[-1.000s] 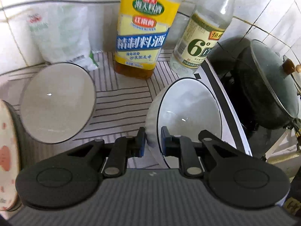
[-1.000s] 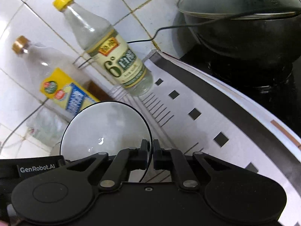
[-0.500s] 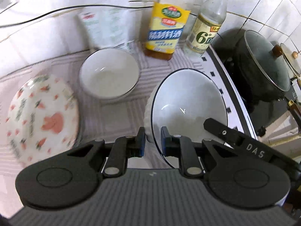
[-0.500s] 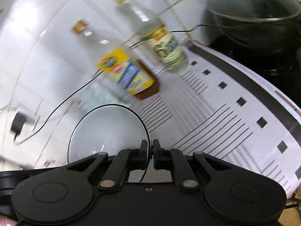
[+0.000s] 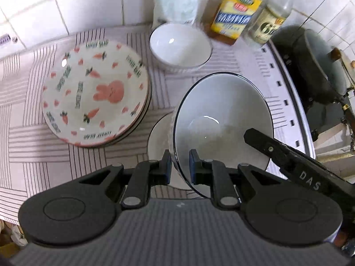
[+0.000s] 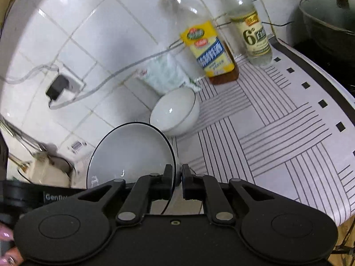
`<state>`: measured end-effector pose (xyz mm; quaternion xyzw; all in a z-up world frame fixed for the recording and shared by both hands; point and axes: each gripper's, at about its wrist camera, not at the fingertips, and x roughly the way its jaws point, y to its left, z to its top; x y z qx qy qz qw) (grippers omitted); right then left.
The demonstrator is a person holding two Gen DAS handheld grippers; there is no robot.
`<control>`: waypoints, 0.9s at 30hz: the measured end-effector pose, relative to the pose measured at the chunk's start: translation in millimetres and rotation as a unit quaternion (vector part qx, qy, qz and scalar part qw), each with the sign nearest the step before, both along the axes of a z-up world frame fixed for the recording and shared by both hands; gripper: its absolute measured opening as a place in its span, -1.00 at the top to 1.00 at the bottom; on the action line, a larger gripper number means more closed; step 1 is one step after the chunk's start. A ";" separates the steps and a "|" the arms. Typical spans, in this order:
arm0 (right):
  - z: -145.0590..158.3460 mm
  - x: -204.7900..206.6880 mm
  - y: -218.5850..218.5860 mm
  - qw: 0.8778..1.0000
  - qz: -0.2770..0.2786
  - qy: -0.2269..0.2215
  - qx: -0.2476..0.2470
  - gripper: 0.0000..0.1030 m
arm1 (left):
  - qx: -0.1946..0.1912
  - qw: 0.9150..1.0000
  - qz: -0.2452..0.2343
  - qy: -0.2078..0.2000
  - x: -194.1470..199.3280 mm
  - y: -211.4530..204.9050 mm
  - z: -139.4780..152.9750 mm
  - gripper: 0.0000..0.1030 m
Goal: Organize plates and bowls
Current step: 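Carry the second bowl over the first bowl, lower it in, open both grippers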
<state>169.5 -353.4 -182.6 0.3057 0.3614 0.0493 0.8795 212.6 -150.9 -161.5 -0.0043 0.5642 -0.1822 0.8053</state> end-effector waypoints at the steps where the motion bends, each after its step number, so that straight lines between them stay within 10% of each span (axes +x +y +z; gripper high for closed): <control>1: -3.6 2.1 4.2 1.000 0.003 0.006 -0.009 0.78 | 0.002 1.000 0.001 0.003 1.3 0.4 -4.2 0.72; 27: -18.0 18.8 72.4 0.967 0.031 0.044 -0.251 0.82 | 0.055 0.992 -0.078 0.086 20.4 -3.6 -49.4 0.66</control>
